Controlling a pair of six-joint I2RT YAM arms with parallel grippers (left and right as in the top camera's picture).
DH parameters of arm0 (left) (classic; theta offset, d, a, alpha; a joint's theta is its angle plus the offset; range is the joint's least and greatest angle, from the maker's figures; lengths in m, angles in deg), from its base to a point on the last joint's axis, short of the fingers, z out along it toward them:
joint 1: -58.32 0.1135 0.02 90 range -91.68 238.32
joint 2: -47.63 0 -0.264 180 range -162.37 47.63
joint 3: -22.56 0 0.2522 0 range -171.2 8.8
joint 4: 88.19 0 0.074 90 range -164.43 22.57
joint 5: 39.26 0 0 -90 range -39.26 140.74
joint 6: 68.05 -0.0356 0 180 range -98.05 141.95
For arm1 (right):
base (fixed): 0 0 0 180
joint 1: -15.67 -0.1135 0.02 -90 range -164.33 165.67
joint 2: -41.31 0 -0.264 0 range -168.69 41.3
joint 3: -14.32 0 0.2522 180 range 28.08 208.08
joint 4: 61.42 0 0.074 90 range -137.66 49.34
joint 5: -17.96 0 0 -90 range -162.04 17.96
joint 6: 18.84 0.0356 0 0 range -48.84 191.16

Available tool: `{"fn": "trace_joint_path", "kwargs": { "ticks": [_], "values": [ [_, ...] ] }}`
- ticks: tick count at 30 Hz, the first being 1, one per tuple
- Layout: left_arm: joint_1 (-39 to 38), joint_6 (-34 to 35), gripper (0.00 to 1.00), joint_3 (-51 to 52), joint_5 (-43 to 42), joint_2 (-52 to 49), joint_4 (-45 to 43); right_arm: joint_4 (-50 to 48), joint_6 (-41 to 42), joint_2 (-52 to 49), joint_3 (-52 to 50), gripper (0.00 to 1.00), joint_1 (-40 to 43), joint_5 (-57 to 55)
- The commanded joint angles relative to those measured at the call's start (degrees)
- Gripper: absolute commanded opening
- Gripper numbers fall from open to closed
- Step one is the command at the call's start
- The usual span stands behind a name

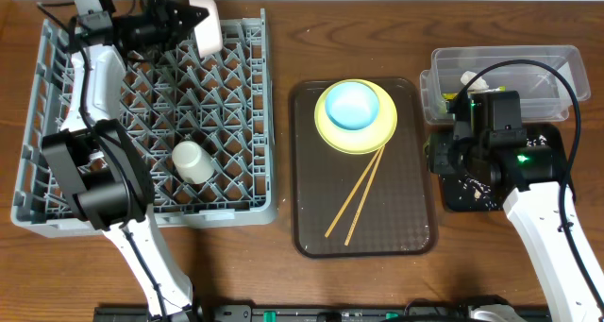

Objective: Sort waste into correct bins and load items into the dishwasher rack
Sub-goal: 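Lift the pink bowl with the left gripper and place it in the rack, then reach the left gripper to the light-blue bowl and grasp its rim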

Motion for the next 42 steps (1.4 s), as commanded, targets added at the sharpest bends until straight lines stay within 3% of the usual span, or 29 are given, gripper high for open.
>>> {"fn": "trace_joint_path", "kwargs": {
  "ticks": [1,11,15,19,21,22,27,31,42],
  "values": [
    [1.11,0.31,0.06,-0.22,-1.16,-1.92,0.0,0.11,0.81,0.79,0.7,0.5,1.44,-0.35],
    [3.98,0.26,0.06,0.57,0.94,-3.19,0.63,0.31,0.81,0.79,0.7,0.5,1.44,-0.33],
    [5.2,-0.17,0.07,0.59,7.32,-3.21,6.16,0.48,0.81,0.79,0.7,0.5,1.44,-0.33],
    [6.25,-0.2,0.17,0.59,10.82,-3.19,9.64,0.7,0.79,0.79,0.7,0.5,1.44,-0.35],
    [6.91,-0.17,0.37,0.59,10.93,-3.19,9.99,0.7,0.79,0.79,0.7,0.5,1.44,-0.35],
    [7.58,-0.17,0.39,0.59,10.93,-3.19,10.58,0.7,0.79,0.79,0.7,0.5,1.44,-0.35],
    [8.96,-0.17,0.66,0.57,11.47,-2.84,12.83,0.7,0.79,0.79,0.7,0.5,1.44,-0.35],
    [9.31,-2.01,0.81,0.57,13.44,-1.01,15.26,0.74,0.81,0.79,0.7,0.5,1.44,-0.35],
    [6.05,-11.72,0.89,0.57,37.79,15.21,28.35,0.7,0.76,0.79,0.7,0.51,1.44,-0.35]
  ]
}}
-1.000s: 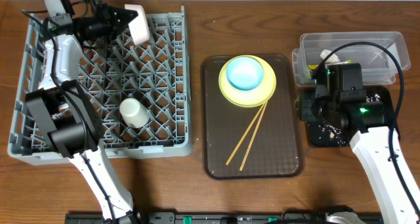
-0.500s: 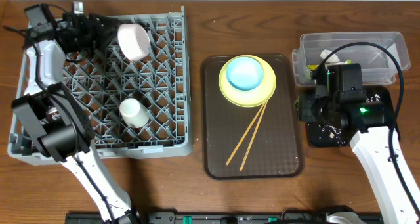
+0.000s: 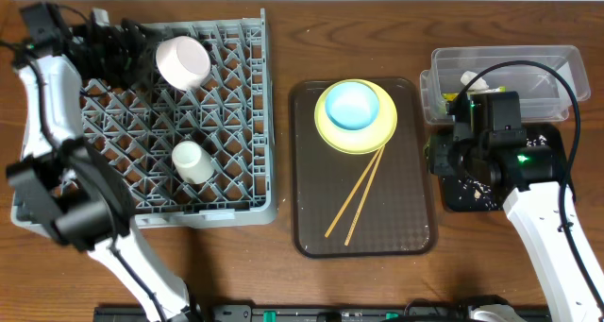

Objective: Sort waste into correct bins and load items into the dishwasher rack
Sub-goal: 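Reach the left gripper to the light-blue bowl and grasp its rim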

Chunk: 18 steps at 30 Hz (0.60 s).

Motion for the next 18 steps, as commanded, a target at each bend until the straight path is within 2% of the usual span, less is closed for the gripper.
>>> {"fn": "trace_joint_path", "kwargs": {
  "ticks": [1,4,8,11,18],
  "values": [
    [-3.28,-5.73,0.89,-0.26,11.63,9.57,3.08,-0.09,0.81,0.79,0.7,0.51,1.44,-0.33],
    [-7.06,-7.58,0.89,-0.26,14.67,12.79,5.4,-0.07,1.6,0.79,0.7,0.51,1.46,-0.37],
    [-15.39,-8.57,0.9,-0.26,18.91,14.25,7.98,0.48,6.71,0.79,0.7,0.51,2.23,-3.72],
    [-22.56,-9.75,0.9,-0.26,24.13,13.64,9.75,1.62,9.42,0.79,0.7,0.52,3.28,-6.64],
    [-43.54,-13.62,0.91,0.02,39.52,10.75,10.93,4.74,9.44,0.79,0.7,0.54,7.98,-6.75]
  ]
}}
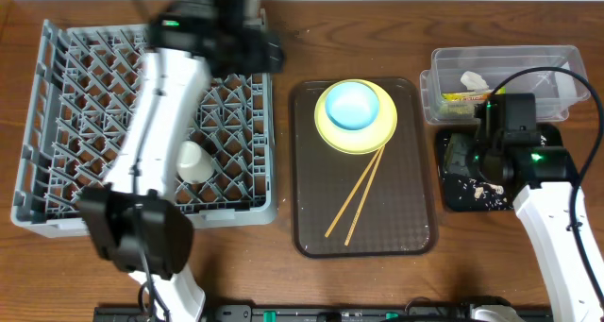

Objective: Sort waste into correct bins and load items into the dishwasher rack
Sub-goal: 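Reach the left gripper to the light-blue bowl and grasp its rim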

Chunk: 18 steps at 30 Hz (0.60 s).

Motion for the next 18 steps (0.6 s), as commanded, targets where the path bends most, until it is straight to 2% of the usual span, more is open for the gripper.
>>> {"fn": "trace_joint_path", "kwargs": {
  "ticks": [1,3,8,13,18],
  "values": [
    [-9.64,-2.91,0.9,0.09,10.93,-2.08,0.17,1.36,1.55,0.79,0.68,0.54,3.3,-1.51],
    [-15.65,-3.76,0.9,0.09,12.57,-4.76,0.09,2.08,1.53,0.79,0.68,0.56,4.66,-1.49],
    [-22.88,-4.09,0.91,0.09,13.38,-10.45,-0.79,2.67,1.49,0.79,0.68,0.57,5.25,-1.51],
    [-27.12,-7.06,0.91,0.09,14.27,-15.43,-4.57,3.08,1.46,0.79,0.68,0.57,5.25,-1.51],
    [-28.63,-7.8,0.9,0.09,21.97,-18.03,-8.41,3.56,1.29,0.79,0.68,0.58,5.25,-1.51]
  ]
}}
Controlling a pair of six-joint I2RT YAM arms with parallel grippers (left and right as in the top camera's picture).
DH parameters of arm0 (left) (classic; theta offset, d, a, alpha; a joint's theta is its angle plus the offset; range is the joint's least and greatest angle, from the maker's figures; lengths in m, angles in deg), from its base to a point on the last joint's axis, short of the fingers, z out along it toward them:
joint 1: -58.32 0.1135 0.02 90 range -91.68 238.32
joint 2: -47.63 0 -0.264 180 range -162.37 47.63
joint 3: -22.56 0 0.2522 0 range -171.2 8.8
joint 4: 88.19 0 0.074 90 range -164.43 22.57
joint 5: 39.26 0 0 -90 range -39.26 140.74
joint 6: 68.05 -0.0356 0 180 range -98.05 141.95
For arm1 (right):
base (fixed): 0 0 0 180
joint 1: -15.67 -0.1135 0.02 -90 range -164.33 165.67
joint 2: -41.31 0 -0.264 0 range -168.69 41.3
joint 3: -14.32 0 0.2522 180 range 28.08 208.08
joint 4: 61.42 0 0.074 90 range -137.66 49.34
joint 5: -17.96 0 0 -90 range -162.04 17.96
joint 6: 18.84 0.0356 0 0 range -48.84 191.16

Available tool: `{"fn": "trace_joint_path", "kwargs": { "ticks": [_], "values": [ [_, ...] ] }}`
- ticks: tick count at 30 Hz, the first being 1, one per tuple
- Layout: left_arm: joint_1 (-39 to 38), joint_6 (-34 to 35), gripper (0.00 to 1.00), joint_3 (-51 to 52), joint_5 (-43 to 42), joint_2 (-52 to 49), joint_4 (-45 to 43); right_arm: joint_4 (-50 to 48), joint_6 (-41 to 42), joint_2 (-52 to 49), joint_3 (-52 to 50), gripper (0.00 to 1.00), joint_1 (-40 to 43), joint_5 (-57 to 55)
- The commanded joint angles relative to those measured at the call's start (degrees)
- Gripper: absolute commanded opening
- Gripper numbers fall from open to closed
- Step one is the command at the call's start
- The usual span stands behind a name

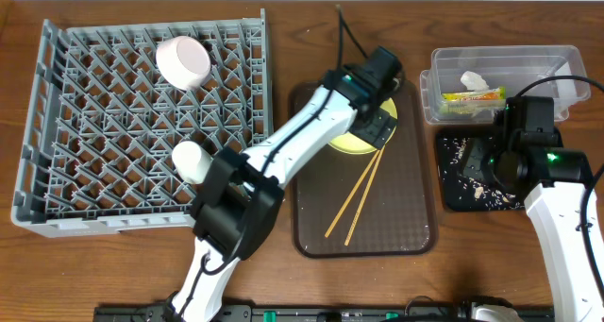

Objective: Sort waste into correct bins and load items into the dishwasher rack
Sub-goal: 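Reach the left gripper to the light-blue bowl and grasp its rim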

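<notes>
My left gripper (375, 126) reaches over the brown tray (316, 218) and hangs above the yellow plate (345, 146), its fingers seemingly spread and empty. The blue bowl on the plate is hidden beneath it. Two chopsticks (360, 194) lie on the tray in front of the plate. In the grey dishwasher rack (57, 124), one white cup (184, 60) lies at the back and another white cup (192, 161) stands near the front. My right gripper (510, 150) hovers over the black bin (462, 171); its fingers are hidden under the wrist.
A clear plastic bin (491, 62) at the back right holds a crumpled tissue (472, 78) and a yellow-green wrapper (475, 99). Crumbs speckle the black bin. Cables run from both arms.
My left arm has moved from the rack's back right corner to above the plate on the tray, uncovering the back cup in the rack. The right gripper has shifted slightly right.
My left gripper held a white cup at the rack's back edge, then lower over the rack's back left. After that the arm was at the rack's right corner. Now the cup lies in the rack and the gripper is over the plate. The right arm stayed by the black bin.
</notes>
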Motion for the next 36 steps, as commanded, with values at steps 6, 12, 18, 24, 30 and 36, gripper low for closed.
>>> {"fn": "trace_joint_path", "kwargs": {
  "ticks": [6,12,18,24,30,36],
  "values": [
    [-0.28,-2.16,0.82,0.02,8.57,-2.93,-4.55,0.48,0.59,0.79,0.68,0.57,0.26,-0.37],
    [-0.61,-2.16,0.77,0.02,8.55,-5.2,-4.92,0.46,0.59,0.79,0.68,0.57,0.26,-0.39],
    [-0.61,-2.14,0.58,0.07,8.55,-6.43,-4.9,0.46,0.59,0.79,0.68,0.58,0.26,-0.39],
    [-0.66,-2.14,0.34,0.07,7.08,-6.86,-3.85,0.5,0.59,0.79,0.68,0.57,0.26,-0.39],
    [-0.72,-2.12,0.15,0.04,7.06,-6.75,-3.15,0.57,0.59,0.79,0.68,0.57,0.26,-0.39],
    [-0.72,-2.12,0.06,0.04,7.04,-3.69,-2.29,0.92,0.57,0.79,0.68,0.57,0.26,-0.39]
  ]
}}
